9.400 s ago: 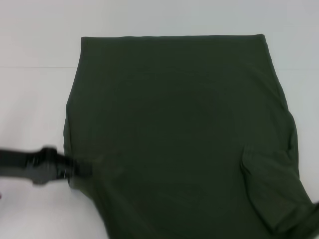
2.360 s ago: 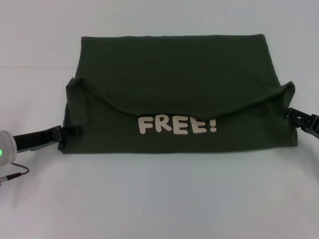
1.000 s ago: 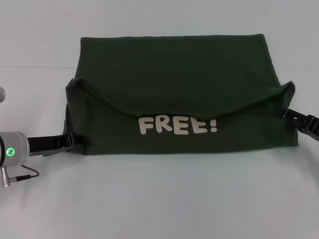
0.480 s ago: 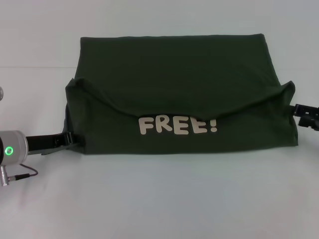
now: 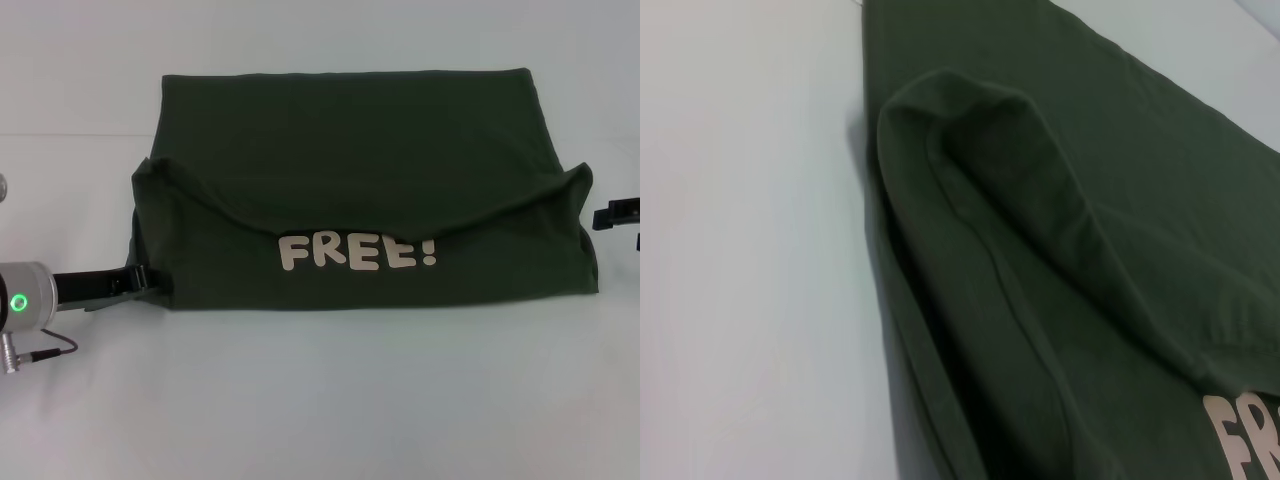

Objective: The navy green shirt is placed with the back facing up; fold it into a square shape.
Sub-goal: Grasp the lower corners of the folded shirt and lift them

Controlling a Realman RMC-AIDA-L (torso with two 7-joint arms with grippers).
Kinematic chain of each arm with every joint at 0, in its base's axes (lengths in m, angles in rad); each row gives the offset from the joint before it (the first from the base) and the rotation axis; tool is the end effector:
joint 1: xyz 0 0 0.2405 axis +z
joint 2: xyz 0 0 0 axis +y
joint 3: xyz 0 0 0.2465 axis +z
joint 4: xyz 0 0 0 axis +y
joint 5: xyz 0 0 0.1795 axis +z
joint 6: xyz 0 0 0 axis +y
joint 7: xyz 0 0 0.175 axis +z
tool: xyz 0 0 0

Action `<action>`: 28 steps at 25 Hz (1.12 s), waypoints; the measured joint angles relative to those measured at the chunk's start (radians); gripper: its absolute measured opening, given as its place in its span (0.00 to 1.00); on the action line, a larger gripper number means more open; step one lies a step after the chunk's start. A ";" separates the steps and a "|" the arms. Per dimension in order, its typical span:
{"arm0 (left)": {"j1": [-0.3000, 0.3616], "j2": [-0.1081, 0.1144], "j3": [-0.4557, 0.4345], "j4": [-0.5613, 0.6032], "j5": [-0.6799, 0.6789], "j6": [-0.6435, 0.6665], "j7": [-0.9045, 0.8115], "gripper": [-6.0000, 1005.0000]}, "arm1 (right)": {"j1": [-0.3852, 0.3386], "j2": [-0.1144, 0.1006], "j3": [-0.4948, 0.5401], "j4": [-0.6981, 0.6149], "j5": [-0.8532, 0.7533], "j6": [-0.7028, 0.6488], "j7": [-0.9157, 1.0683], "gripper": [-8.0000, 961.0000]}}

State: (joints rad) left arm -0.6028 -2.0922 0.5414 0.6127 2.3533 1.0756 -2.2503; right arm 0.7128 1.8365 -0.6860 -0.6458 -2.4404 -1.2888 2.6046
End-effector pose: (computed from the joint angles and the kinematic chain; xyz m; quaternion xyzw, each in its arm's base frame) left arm -0.3017 0.3602 -0.0230 -0.7223 -0.6248 -0.1588 0.2504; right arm 0.2918 0.3923 0.0673 -0.7104 0.6543 0.0837 0.2453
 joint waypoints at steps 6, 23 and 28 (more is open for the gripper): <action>0.000 0.000 0.001 0.000 0.000 -0.001 0.000 0.04 | 0.061 0.023 -0.002 0.034 -0.087 0.066 0.017 0.90; -0.002 0.000 0.005 -0.001 -0.002 0.004 0.000 0.04 | 0.112 0.080 -0.065 0.132 -0.094 0.208 0.008 0.90; -0.002 0.000 0.003 -0.002 -0.003 0.004 0.000 0.04 | 0.104 0.084 -0.073 0.132 -0.095 0.214 0.008 0.89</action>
State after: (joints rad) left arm -0.6044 -2.0921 0.5443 0.6105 2.3503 1.0798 -2.2503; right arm 0.8166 1.9210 -0.7590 -0.5138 -2.5355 -1.0749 2.6123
